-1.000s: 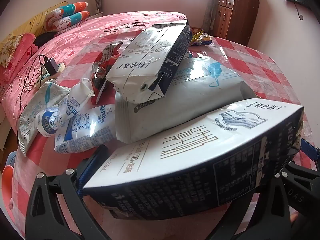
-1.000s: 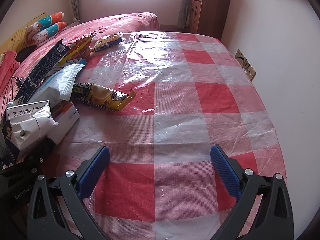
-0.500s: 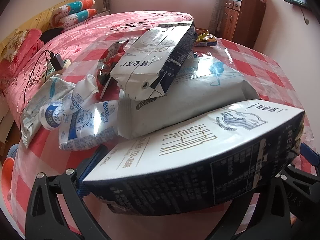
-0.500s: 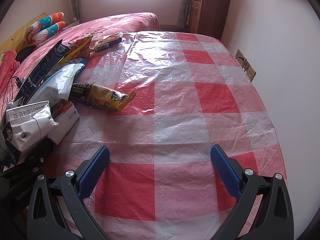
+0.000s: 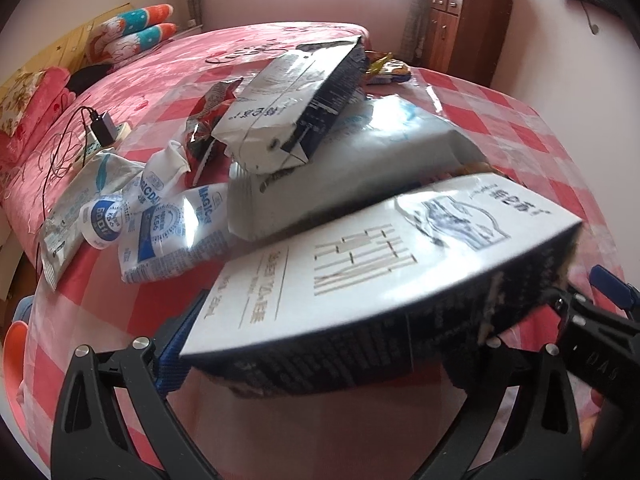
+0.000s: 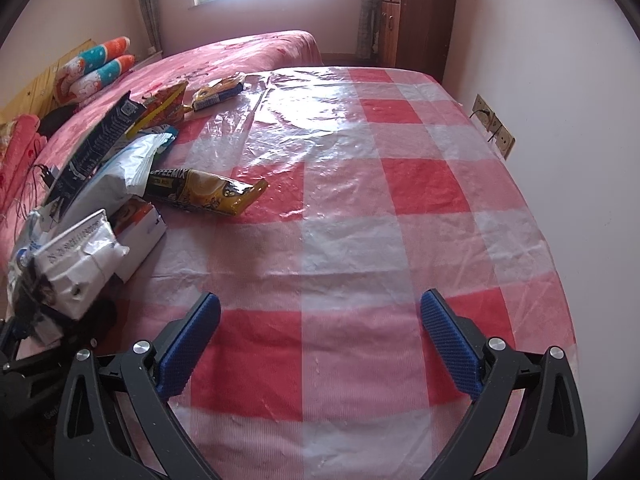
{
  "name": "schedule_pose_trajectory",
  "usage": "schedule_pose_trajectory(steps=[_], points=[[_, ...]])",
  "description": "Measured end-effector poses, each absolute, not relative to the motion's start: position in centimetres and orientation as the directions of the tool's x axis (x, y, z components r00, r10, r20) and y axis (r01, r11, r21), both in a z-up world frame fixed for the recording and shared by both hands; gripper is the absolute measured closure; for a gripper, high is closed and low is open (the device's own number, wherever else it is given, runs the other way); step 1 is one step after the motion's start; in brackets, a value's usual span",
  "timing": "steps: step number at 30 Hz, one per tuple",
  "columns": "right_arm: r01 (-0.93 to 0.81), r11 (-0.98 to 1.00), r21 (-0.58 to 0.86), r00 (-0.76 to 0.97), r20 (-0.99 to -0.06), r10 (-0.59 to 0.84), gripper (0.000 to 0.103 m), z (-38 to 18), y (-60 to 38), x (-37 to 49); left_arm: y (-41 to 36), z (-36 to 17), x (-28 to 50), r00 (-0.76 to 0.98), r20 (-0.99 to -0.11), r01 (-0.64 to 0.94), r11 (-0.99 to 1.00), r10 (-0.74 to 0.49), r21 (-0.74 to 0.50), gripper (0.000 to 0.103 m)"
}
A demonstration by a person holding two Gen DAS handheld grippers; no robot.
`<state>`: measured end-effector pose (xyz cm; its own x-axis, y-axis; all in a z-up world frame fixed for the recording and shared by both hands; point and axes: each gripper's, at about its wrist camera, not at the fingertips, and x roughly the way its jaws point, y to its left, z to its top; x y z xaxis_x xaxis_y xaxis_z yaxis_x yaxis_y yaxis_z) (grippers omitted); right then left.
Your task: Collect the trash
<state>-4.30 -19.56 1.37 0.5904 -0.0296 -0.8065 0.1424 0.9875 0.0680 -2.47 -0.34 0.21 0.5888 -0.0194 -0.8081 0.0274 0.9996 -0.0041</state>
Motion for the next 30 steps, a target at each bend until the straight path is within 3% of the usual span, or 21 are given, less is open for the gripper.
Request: schedule_pose_trajectory(steps=[14,30], points=[[0.178,0.982,0.058,0.760,-0.642,-0.100,0.004,6.3,-19.7,-10.7,0.6,4.5,-8.8,0.715,-0.676,0.158,0.984,-0.175,-0.087,0.004],[0.208,0.976,0.063,0.871,-0.466,-0.155,0.004,13.4,-17.8,-17.9,3.5,10.9,-14.8,0.847,-0.514,0.141,0.990,-0.133,-0.024,0.004]])
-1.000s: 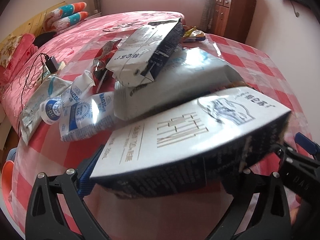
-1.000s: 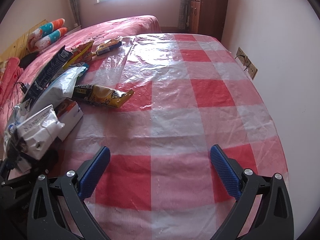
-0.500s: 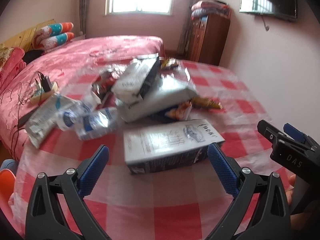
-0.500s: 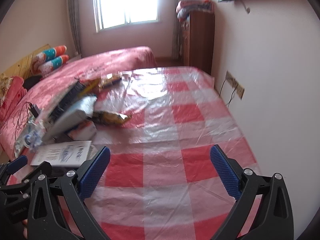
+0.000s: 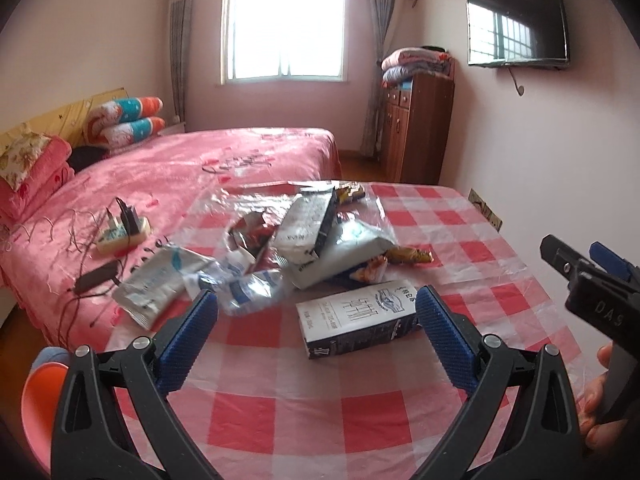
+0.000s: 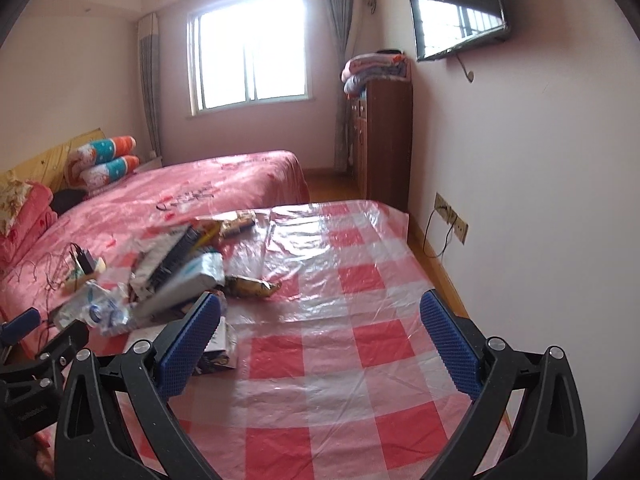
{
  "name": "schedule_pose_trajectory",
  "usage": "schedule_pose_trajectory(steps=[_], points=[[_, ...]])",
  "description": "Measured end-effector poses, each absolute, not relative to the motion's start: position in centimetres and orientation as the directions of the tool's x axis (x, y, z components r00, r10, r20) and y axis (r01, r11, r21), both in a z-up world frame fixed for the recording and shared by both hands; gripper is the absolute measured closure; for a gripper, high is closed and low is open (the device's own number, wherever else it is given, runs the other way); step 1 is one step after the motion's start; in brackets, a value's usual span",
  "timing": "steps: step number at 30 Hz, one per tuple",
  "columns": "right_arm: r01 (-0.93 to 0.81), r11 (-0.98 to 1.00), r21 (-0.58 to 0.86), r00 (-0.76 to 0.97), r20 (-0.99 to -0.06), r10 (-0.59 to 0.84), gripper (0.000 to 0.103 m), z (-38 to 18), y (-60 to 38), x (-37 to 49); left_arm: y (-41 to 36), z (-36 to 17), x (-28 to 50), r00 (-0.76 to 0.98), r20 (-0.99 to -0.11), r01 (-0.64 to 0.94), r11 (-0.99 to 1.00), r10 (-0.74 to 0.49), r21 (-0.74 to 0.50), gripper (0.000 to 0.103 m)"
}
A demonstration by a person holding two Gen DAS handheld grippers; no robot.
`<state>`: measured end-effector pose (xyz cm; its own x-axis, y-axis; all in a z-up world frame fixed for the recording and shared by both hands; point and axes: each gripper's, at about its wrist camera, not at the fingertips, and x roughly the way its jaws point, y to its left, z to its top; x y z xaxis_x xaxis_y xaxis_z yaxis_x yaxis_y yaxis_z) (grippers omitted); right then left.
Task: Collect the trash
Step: 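Move both tools toward the trash pile on the checked table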
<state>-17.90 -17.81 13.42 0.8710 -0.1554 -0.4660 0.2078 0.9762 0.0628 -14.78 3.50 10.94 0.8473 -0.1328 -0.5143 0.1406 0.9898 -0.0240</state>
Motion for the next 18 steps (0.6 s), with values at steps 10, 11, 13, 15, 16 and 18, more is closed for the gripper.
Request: schedule_pose_trajectory(steps=[10,11,13,15,16,18], points=[[0.217,0.975,0.054,0.896,-0.408,-0.177,0.004,16.0,-17.1,-21.2,5.0,12.9,-17.4,0.886,-0.444,0.129,0.991,-0.133,-0.040,0.004],[0.220,0.974,0.052,0.896,-0.406,-0.181,0.004,16.1,-17.2,-21.4,5.1,13.0,-17.6,0.888,-0.441,0.127,0.991,-0.133,-0.043,0.004],[0.226,0.973,0.054,0.898,-0.399,-0.187,0.004,16.3,-17.3,-21.9,5.5,13.4,-18.0,0.891,-0.433,0.127,0.991,-0.135,-0.047,0.004],[0.229,0.972,0.057,0.900,-0.392,-0.189,0.004,16.5,-17.4,-22.4,5.7,13.8,-18.3,0.896,-0.425,0.123,0.992,-0.126,-0.035,0.004],[0.232,0.971,0.055,0.900,-0.391,-0.193,0.004,16.6,-17.5,-22.5,5.9,14.0,-18.4,0.900,-0.420,0.119,0.993,-0.119,-0.027,0.004],[0.234,0.971,0.051,0.902,-0.385,-0.197,0.004,16.7,-17.6,-22.6,6.4,14.1,-18.5,0.904,-0.416,0.096,0.995,-0.094,-0.017,0.004]])
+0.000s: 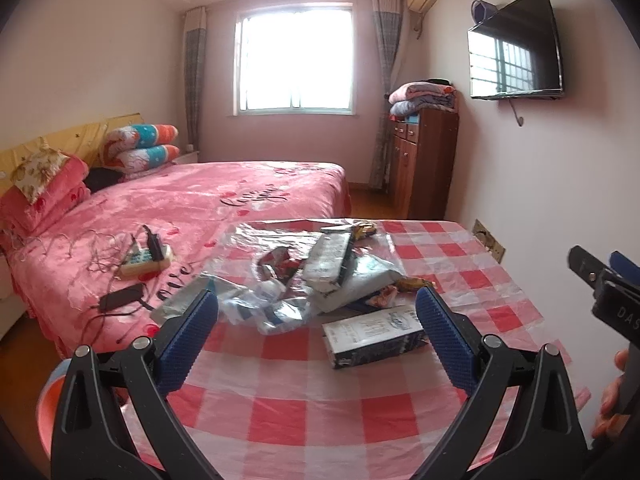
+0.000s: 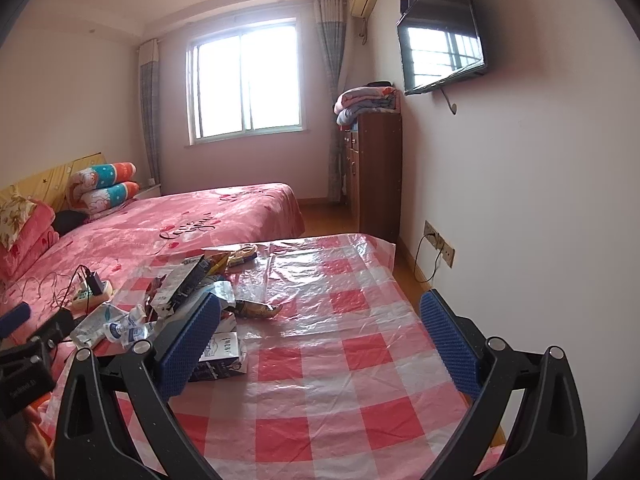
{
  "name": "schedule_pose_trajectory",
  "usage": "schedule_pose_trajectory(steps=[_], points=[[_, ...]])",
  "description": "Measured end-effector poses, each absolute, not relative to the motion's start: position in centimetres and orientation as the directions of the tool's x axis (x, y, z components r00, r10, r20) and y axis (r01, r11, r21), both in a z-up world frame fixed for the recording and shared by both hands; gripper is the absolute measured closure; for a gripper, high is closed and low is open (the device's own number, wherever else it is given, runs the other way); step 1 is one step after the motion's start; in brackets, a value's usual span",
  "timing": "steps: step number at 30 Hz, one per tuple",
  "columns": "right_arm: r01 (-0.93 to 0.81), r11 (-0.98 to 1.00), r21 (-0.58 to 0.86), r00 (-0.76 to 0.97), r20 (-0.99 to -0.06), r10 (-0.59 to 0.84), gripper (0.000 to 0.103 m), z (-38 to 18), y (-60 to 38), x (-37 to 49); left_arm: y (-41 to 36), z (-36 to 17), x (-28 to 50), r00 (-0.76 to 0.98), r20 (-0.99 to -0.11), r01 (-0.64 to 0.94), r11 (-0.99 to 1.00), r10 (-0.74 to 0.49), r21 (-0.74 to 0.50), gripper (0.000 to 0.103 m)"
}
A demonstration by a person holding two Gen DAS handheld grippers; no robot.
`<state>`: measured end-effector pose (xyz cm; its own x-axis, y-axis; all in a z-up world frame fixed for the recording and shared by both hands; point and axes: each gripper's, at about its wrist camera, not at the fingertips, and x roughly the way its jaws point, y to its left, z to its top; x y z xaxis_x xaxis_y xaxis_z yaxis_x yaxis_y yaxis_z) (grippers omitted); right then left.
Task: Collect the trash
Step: 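Move both tools toward the trash pile on the checked table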
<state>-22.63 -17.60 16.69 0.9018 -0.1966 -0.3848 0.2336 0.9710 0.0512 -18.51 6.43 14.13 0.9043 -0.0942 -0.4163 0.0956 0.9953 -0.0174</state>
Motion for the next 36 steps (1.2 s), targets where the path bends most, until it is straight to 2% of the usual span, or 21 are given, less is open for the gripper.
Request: schedule_pose_trajectory(steps=[6,10,14,18,30,36], points=[[0.265,0.964,0.012,0.905,-0.349,-0.245,0.004,17.0,-18.0,-22.7,7.8,14.1,-18.2,0.900,-0.428,0.063,0.996,-0.085,-0.065,0.004],[0.253,0.966,0.047,0.911,-0.348,-0.222,0.004,16.8,-18.8,-22.2,8.0,14.0,-17.9,0.895,-0.441,0.047,0.997,-0.072,-0.068,0.004],[0.243,0.968,0.054,0.912,-0.352,-0.210,0.004,16.4,-19.2,-21.5,7.8,14.0,-17.9,0.907,-0.416,0.052,0.997,-0.070,-0.053,0.004],[0.230,0.972,0.040,0.908,-0.369,-0.199,0.004,15.6,-19.3,-20.5,7.5,13.5,-17.9,0.914,-0.400,0.055,0.998,-0.066,-0.038,0.004],[0.199,0.980,-0.018,0.876,-0.444,-0.186,0.004,12.4,-18.9,-17.1,7.5,10.4,-15.1,0.882,-0.468,0.051,0.999,-0.049,-0.008,0.004],[0.166,0.986,-0.018,0.857,-0.493,-0.153,0.004,10.7,-17.9,-15.5,8.8,9.1,-13.5,0.862,-0.506,0.069,0.996,-0.029,0.060,0.004]])
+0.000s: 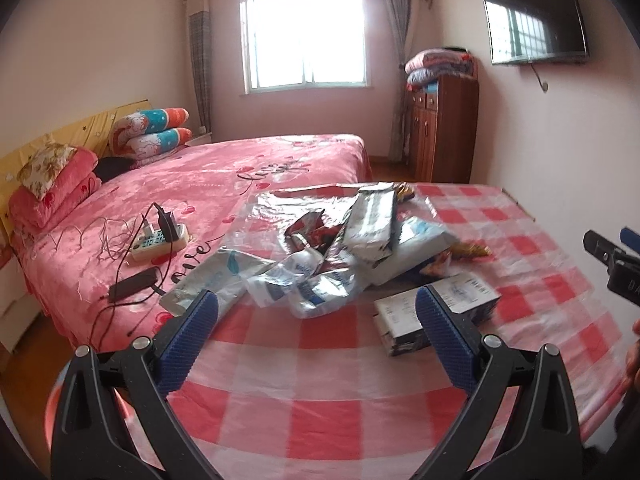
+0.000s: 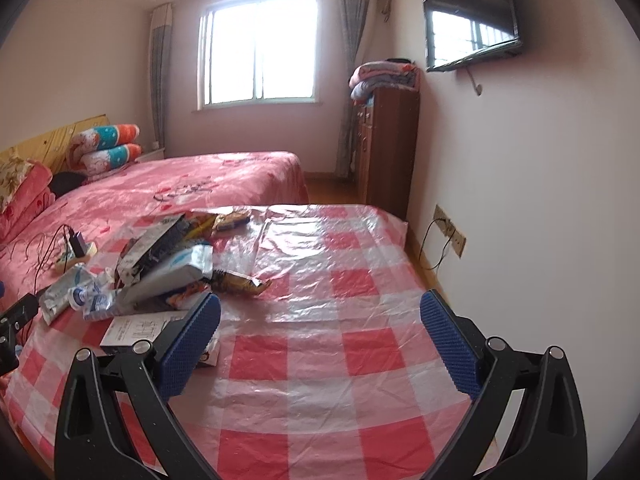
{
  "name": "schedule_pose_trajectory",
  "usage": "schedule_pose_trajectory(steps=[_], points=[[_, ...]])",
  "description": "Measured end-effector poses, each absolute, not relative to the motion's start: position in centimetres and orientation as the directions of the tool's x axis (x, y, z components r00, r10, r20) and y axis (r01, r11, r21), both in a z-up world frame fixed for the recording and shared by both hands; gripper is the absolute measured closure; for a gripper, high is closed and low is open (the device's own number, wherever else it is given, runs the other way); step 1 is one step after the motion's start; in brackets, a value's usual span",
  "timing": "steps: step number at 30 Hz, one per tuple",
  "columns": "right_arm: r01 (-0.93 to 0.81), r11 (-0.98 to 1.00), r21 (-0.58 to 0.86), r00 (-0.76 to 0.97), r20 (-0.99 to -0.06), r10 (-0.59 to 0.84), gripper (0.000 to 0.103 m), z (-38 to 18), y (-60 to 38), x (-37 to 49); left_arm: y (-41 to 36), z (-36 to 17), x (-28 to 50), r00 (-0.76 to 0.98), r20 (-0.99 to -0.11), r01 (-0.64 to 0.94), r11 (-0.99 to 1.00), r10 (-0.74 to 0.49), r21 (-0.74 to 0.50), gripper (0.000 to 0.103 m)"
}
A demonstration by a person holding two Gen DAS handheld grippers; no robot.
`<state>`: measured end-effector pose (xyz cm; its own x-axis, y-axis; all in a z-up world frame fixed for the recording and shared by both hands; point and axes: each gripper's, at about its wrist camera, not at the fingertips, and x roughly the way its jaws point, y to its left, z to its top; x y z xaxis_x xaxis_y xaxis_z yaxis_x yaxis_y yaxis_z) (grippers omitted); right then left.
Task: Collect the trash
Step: 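Move both tools toward the trash pile on the checked table, then grasp the grey wipes packet with the left tool while the right tool grasps the white milk carton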
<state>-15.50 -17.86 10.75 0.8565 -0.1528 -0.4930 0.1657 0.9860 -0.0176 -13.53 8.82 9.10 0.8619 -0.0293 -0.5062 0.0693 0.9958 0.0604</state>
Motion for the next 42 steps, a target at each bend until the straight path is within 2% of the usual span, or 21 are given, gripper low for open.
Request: schedule_pose_trajectory(steps=[4,12,15,18,20,24,25,26,29,38,42], points=[[0.079,0.996,0.049,0.828,-0.559,-0.039,0.004,9.4,-17.0,-14.2,11.2,8.7,-12.0,0.840,-0.540,0.092,0.994,-0.050,0.051,0.004],[-0.084,0.960,0.267,0.694,-0.675,0.249,0.004,6.8,-15.2,-12.3,16.9,7.9,-6.9,0.744,-0.635,0.242,0.970,-0.207,-0.032,0.004],[-0.133,0.910,0.394,0.617,-0.686,0.386,0.004,6.1,-14.3,-11.7,18.4,7.2,-4.8,0.696,-0.669,0.293,0.954,-0.261,-0.068,0.004],[-0.160,0.865,0.476,0.557,-0.680,0.477,0.005,5.9,-13.4,-11.3,19.6,6.7,-3.1,0.678,-0.695,0.306,0.952,-0.240,-0.031,0.004],[-0.184,0.842,0.507,0.526,-0.673,0.520,0.005,5.8,-12.6,-11.0,21.0,6.2,-1.7,0.664,-0.710,0.275,0.959,-0.236,-0.061,0.004],[-0.199,0.789,0.582,0.469,-0.650,0.597,0.010,5.5,-11.4,-10.2,22.5,4.3,0.7,0.636,-0.750,0.236,0.971,-0.183,-0.037,0.004],[-0.205,0.780,0.591,0.453,-0.649,0.611,0.017,5.3,-10.8,-9.9,22.7,3.7,1.3,0.630,-0.759,0.229,0.973,-0.163,-0.019,0.004],[-0.213,0.772,0.599,0.436,-0.649,0.624,0.019,5.2,-10.2,-9.7,22.9,3.6,1.6,0.625,-0.763,0.229,0.973,-0.165,-0.023,0.004],[-0.212,0.776,0.594,0.425,-0.659,0.621,0.019,5.1,-9.6,-9.2,23.5,3.0,2.4,0.611,-0.768,0.234,0.971,-0.191,-0.055,0.004],[-0.127,0.817,0.563,0.445,-0.704,0.554,0.019,3.8,-10.2,-6.4,21.1,1.5,3.0,0.556,-0.801,0.306,0.951,-0.220,-0.049,0.004],[-0.109,0.829,0.549,0.462,-0.711,0.531,0.019,3.7,-10.8,-5.5,19.5,1.3,2.1,0.540,-0.797,0.350,0.933,-0.273,-0.082,0.004]])
